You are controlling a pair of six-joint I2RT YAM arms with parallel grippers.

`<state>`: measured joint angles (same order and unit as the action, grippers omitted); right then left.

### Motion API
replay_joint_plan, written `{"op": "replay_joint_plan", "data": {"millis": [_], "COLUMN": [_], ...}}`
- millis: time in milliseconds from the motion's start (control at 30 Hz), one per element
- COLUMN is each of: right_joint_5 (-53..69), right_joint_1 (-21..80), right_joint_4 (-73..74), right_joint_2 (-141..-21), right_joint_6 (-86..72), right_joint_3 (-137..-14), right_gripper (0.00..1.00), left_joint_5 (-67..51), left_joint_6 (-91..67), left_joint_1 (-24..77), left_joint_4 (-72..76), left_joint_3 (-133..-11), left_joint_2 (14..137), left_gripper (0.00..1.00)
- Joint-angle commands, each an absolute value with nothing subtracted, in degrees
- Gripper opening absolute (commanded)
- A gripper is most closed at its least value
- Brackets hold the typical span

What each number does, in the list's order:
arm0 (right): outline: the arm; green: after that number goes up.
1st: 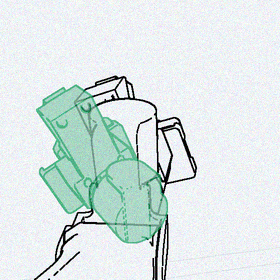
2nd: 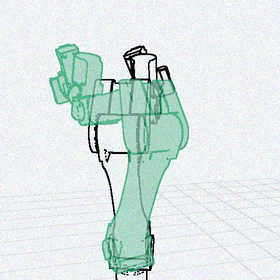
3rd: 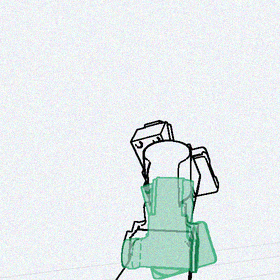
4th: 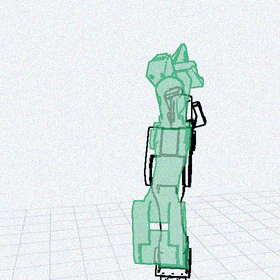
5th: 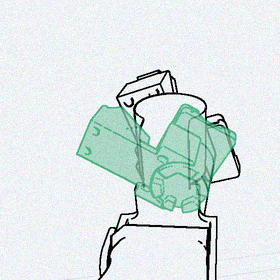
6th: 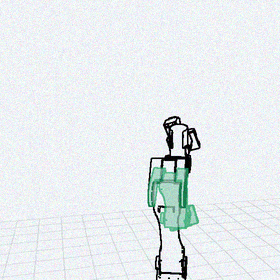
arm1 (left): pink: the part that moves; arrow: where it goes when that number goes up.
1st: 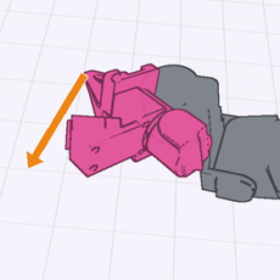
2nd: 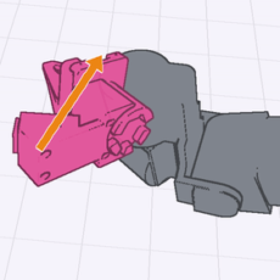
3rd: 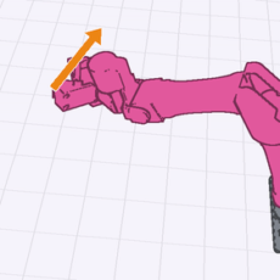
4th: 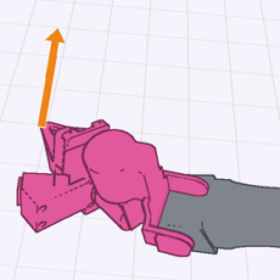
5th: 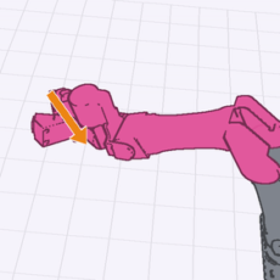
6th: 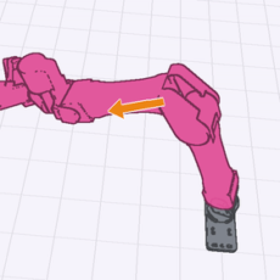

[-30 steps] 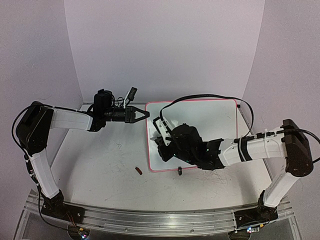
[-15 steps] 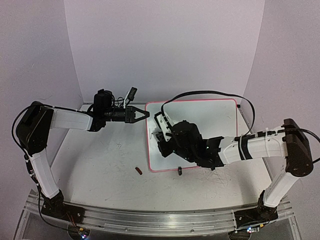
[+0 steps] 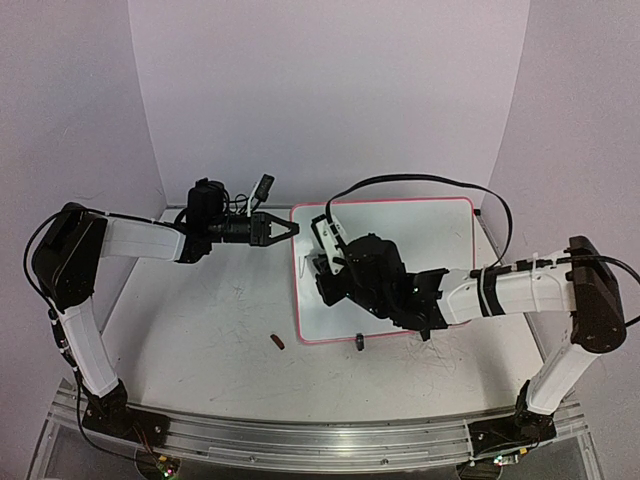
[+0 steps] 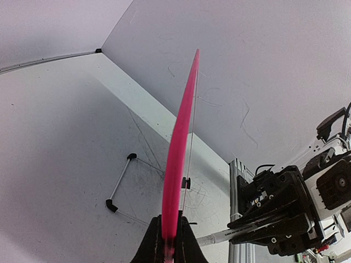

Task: Write a sentence on the whiteboard

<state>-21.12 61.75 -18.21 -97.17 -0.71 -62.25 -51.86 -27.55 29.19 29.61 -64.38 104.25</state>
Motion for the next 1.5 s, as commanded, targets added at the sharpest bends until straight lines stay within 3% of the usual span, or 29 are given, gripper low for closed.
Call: {"op": "replay_joint_plan", "data": {"millis": [0, 1467], "right_joint_5": [-24.2, -21.4], "right_joint_1": [60.1, 62.0], "right_joint_4": [-18.6, -16.4], "right_joint_2": [-96.7, -94.6], "right_joint_6": [1.1, -6.8], "right_joint_3": [-64.3, -56.8], "right_gripper": [0.00, 0.00], "left_joint_5": [-52.2, -52.3], "left_joint_6": [-28.9, -29.1], "left_joint_1": [30.0, 30.0], "left_joint_4": [28.5, 28.5], "left_joint_3": [-65.2, -65.2], "left_joint_2": [104.4, 104.4], "left_gripper": [0.00, 0.00]}}
